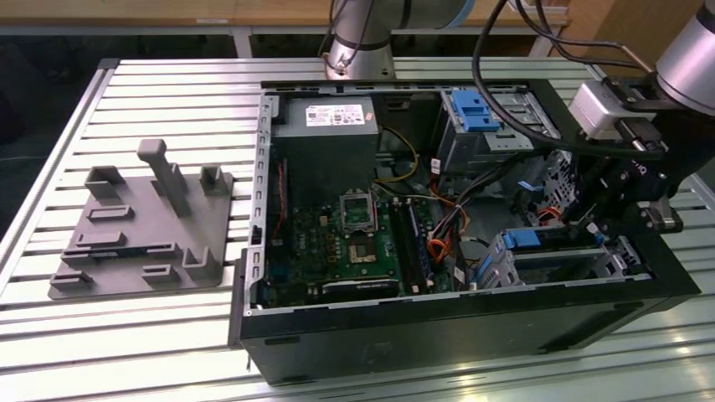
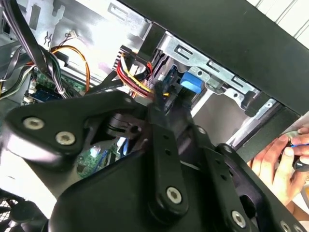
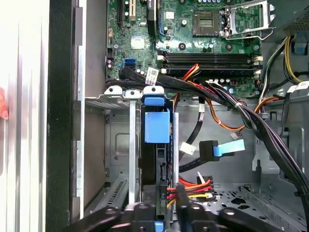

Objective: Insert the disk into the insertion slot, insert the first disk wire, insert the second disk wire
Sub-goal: 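Insert the first disk wire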

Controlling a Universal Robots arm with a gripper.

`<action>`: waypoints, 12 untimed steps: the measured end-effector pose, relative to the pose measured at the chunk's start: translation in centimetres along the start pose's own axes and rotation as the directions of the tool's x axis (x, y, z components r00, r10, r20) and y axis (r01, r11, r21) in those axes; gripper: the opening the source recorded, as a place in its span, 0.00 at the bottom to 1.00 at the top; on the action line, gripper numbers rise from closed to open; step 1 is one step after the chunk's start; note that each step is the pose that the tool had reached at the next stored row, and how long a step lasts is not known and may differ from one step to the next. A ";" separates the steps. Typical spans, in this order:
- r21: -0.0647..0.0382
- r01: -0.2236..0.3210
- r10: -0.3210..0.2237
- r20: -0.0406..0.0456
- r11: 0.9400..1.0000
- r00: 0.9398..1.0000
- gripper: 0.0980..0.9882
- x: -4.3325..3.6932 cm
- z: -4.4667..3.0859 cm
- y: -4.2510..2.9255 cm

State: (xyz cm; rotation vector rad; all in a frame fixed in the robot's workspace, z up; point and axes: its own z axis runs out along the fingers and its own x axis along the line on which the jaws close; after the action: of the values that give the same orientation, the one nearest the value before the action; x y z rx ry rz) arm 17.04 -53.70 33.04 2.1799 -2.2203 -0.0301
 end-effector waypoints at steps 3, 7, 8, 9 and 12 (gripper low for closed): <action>0.000 0.000 0.000 0.000 1.000 1.000 0.35 -0.01 -1.14 0.04; 0.000 0.000 0.000 0.000 1.000 1.000 0.42 -0.13 -2.98 0.11; 0.000 0.000 0.000 0.000 1.000 1.000 0.42 -0.16 -3.35 0.12; 0.001 0.000 0.000 0.000 1.000 1.000 0.42 -0.17 -3.54 0.12; 0.000 0.000 0.000 0.000 1.000 1.000 0.42 -0.17 -3.54 0.12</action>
State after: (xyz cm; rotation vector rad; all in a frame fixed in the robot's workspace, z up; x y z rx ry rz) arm 17.04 -53.50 36.58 2.1804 -2.2206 -0.0299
